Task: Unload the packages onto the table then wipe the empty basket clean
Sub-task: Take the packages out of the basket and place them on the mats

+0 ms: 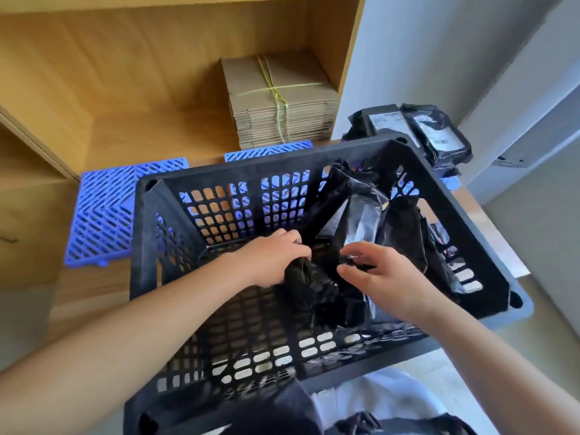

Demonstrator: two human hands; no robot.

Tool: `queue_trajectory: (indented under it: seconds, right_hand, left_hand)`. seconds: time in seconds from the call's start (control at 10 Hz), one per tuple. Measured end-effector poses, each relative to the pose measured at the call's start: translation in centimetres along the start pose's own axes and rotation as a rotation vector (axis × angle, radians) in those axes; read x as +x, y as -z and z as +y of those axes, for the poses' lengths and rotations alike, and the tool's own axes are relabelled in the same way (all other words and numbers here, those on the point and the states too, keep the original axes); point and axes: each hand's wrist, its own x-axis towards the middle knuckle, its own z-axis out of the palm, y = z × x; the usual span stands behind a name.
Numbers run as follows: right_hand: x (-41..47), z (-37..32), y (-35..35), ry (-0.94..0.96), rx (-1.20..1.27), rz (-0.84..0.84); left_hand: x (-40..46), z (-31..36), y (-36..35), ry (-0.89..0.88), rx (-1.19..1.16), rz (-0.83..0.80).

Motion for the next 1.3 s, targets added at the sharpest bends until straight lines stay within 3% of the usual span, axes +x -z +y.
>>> queue_trajectory:
  seconds: [0.2,0.3,0.5,0.6,0.7,0.8,0.9,1.0,1.2,1.3]
  right_hand:
    - [0.9,-1.1,-0.1,-0.150,-0.332,-0.059]
    - [0.9,-1.6,-0.6,-0.113,-0.285,0.028]
    - [1.3,-2.6,-0.9,-0.115,0.338,0.165]
    - [1.2,-2.8,-0.7,-0.095,0.534,0.270]
    - [0.8,-3.0,-0.2,-0.047,0.619,0.413]
    - [0.6,-3.3,0.3,-0.050,0.655,0.432]
    - [0.7,-3.0,0.5,-0.158,0.718,0.378]
    - [0.6,-2.9,0.3,-0.232,0.859,0.344]
    - [-0.1,-2.7,0.3,-0.232,0.962,0.334]
    - [-0.1,-2.5,0.3,-0.238,1.017,0.346]
  left_hand:
    - [-4.0,-0.8,3.8,0.006,-0.017,0.186]
    - [-6.1,-1.7,4.6,0.051,-0.031,0.320]
    - [-7.8,-2.3,4.4,0.008,-0.121,0.526]
    - [-8.0,-2.3,4.1,-0.011,-0.233,0.656]
    - [-7.8,-1.6,3.9,-0.016,-0.375,0.737]
    - [-7.8,-1.2,3.1,-0.132,-0.183,0.815]
    - [-7.8,-0.6,2.1,0.033,-0.293,0.832]
    - [-7.5,-0.4,1.8,0.086,-0.368,0.881]
    - [-8.0,0.1,1.5,-0.051,-0.489,1.056]
    - [-7.2,-0.2,2.0,0.079,-0.714,1.136]
